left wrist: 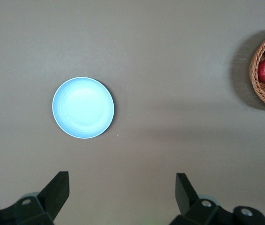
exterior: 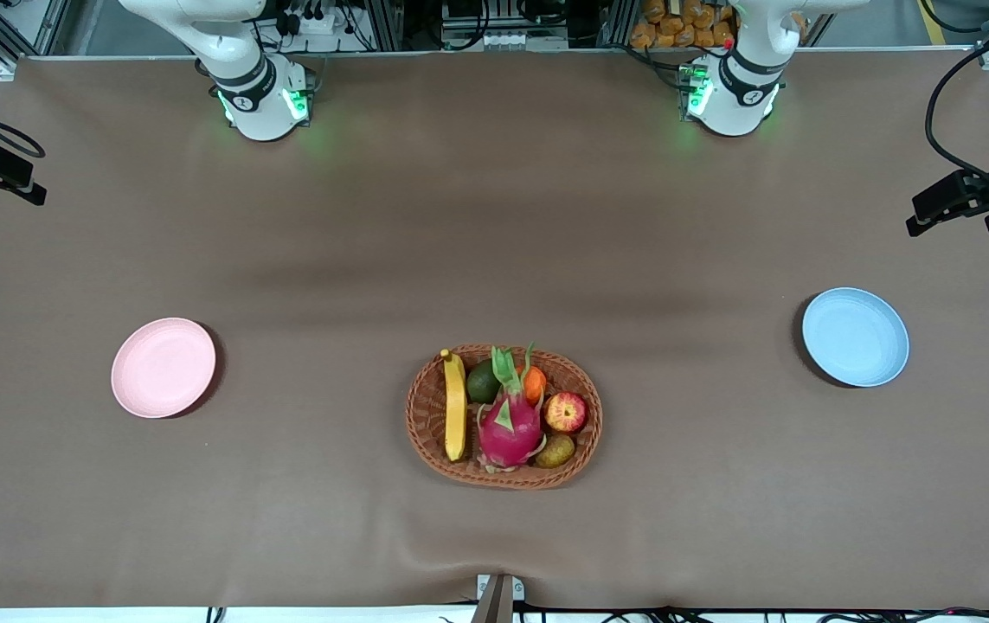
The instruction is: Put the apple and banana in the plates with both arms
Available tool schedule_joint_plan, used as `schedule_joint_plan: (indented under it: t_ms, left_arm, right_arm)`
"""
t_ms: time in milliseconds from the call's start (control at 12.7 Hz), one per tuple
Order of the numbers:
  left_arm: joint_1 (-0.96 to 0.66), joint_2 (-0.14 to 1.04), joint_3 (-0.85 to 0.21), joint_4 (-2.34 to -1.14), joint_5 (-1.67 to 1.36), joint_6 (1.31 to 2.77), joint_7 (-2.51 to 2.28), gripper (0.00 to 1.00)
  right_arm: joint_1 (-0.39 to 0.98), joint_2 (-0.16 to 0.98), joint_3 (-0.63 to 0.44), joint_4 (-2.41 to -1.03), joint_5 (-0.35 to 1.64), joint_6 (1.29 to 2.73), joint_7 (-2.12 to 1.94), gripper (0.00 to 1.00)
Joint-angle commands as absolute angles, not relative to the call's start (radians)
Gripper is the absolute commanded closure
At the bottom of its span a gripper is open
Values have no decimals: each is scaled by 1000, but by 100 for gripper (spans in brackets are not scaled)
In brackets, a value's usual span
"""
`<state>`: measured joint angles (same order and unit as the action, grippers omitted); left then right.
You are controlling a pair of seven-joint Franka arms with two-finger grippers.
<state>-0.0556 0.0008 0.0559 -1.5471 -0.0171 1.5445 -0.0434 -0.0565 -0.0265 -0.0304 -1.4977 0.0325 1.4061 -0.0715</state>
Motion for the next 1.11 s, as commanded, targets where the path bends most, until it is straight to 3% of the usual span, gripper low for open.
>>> schedule_joint_plan:
  t_ms: [0,1026]
  left_arm:
    - [-58,-6,52,-1549,5,1542,-49,0]
    - [-72,43,48,-1540,-8,1542,-14,0]
  right_arm:
    - [-57,-38,-29,-1497,14,1393,-83,0]
    - [-60,-31,-31,-1502,21,1384,-84,0]
